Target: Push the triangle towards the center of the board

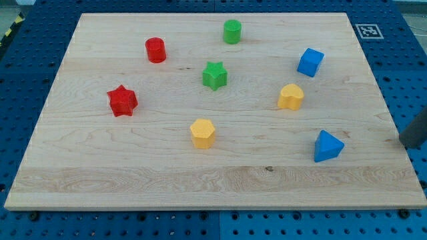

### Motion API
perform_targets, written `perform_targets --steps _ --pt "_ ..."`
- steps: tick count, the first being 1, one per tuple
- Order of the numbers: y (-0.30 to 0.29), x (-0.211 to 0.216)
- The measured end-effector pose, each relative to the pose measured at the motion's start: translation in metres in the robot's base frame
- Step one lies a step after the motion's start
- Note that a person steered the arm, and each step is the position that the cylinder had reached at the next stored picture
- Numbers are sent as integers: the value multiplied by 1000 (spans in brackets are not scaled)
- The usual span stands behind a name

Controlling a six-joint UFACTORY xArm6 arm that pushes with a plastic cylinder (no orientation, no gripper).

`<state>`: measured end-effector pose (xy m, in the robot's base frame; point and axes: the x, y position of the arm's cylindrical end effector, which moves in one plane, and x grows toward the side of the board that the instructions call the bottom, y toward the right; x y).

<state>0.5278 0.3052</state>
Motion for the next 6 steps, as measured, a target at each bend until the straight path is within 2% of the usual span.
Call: perform_targets --steps 2,3,4,6 --pt "-35 1" --pt "-43 36" --pt "-65 40" --pt "-145 34"
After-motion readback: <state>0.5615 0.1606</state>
